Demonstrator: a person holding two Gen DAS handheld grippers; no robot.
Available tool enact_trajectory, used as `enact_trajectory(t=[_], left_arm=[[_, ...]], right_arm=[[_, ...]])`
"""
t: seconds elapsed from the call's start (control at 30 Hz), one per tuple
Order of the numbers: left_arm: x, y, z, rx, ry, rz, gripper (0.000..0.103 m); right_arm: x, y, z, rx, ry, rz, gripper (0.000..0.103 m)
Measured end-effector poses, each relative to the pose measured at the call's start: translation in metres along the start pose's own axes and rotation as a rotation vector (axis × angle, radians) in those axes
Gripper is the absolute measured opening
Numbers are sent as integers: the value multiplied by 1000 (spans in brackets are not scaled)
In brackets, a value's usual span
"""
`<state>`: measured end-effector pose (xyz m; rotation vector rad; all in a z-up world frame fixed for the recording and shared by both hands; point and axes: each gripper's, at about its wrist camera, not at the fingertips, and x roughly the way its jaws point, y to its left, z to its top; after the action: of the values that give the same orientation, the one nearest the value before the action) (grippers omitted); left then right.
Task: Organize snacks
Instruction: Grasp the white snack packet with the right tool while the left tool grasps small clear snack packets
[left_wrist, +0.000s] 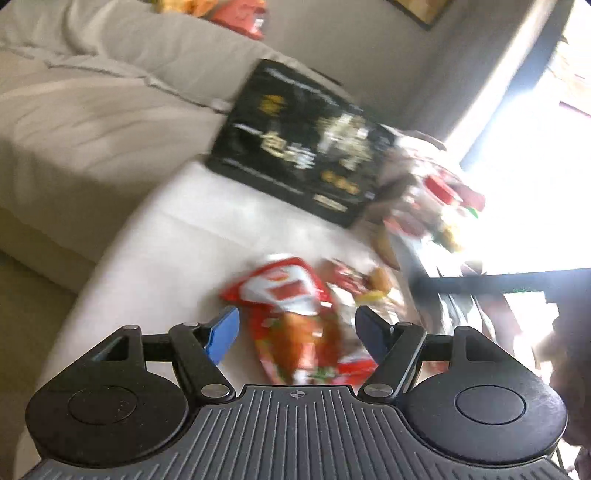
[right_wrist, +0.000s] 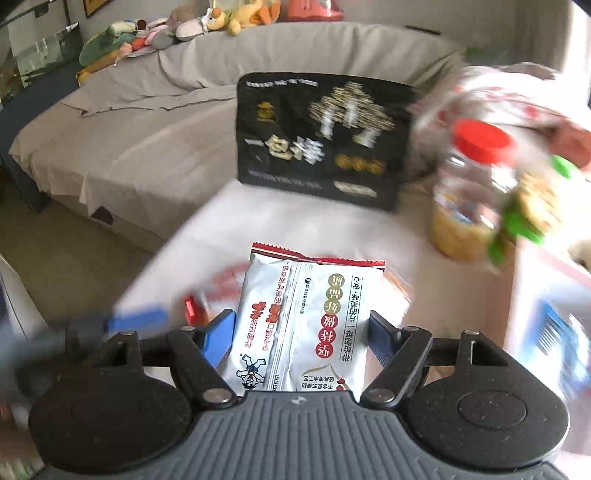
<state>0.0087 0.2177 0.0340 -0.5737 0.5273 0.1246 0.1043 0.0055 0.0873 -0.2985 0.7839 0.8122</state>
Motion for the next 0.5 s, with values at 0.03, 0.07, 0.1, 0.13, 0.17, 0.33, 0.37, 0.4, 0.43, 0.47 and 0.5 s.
enact_trajectory(t=[0.03,0.07,0.1,0.13,0.17,0.33,0.37,0.4,0.43,0.47,0.5], left_arm=[[3,-7,-1,18,7,-15,75],[5,-15,-2,38,16,-29,74],[8,-23,-4,53,26,-38,74],[10,-29,-6,65,34,-45,73],[14,-36,-7,76,43,-51,73],[41,-62,-9,117,60,3,73],[49,-68,-9,130,70,23,73],[53,-71,-9,145,79,37,73],[57,-75,-10,161,87,52,73],[61,-78,-10,173,94,65,73],[64,-82,-10,184,98,78,73]], right_arm=[[-2,-5,-11,3,-4,-7,76],[-11,-10,-29,9,-6,-9,76],[-16,-18,-42,15,-5,-8,76],[-21,-23,-57,24,-2,-9,76],[-26,-27,-73,30,5,-10,76],[-29,-45,-130,64,24,-88,76],[-28,-47,-136,61,19,-119,76],[-30,-49,-143,56,14,-144,76],[-31,-50,-148,52,8,-166,76],[-33,-52,-152,53,2,-176,76],[-34,-55,-154,59,-4,-179,76]])
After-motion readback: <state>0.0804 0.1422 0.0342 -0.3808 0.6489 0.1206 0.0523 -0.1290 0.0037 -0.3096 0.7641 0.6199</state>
